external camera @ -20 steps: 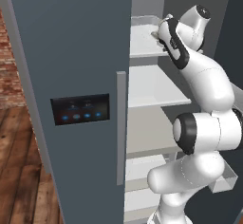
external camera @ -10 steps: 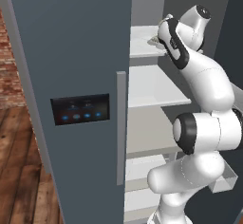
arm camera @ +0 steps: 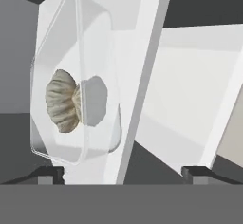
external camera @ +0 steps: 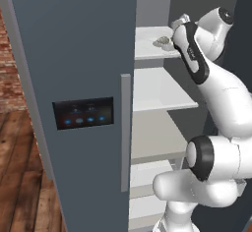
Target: Place two dumplings into each of the tupperware containers and then place the containers in the fridge.
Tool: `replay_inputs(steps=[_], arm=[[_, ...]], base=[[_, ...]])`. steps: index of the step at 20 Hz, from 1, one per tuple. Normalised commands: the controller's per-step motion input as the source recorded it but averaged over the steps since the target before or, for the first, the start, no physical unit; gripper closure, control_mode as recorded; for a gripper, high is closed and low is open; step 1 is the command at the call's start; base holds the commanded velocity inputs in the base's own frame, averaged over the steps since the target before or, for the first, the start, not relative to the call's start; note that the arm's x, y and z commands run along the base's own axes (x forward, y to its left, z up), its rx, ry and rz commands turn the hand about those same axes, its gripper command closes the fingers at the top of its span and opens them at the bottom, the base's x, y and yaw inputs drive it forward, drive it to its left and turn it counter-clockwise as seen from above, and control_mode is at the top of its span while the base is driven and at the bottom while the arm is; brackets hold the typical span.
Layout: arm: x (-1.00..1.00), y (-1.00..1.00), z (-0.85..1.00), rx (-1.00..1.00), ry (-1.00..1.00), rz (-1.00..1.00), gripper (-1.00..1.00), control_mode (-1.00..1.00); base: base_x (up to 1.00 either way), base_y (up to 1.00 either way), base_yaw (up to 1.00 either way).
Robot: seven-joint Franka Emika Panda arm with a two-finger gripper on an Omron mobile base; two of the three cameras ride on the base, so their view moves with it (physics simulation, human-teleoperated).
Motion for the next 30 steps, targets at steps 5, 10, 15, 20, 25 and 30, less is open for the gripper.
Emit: replay_inputs(steps=[5, 10, 15, 20, 25, 30], arm=[[-0.88, 0.07, 0.26, -0.01, -0.02, 0.0, -1.0, -1.0], [-1.0, 0.32, 0.41, -0.08, 0.06, 0.0, -1.0, -1.0], [-1.0, 0.31, 0.0, -0.3, 0.19, 0.14, -1.0, -1.0], [-1.0, 0.0, 0.0, -0.26, 0.23, 0.23, -1.0, -1.0], [-1.0, 0.02, -0.14, -0.2, 0.21, 0.19, -1.0, -1.0], [-1.0, 0.0, -0.36, -0.11, 0.11, 0.13, -1.0, -1.0]], base=[[0.0, 0.0, 0.0], [0.0, 0.0, 0.0], [0.0, 0.0, 0.0], [0.0, 0.0, 0.0], [0.0, 0.0, 0.0], [0.0, 0.0, 0.0]])
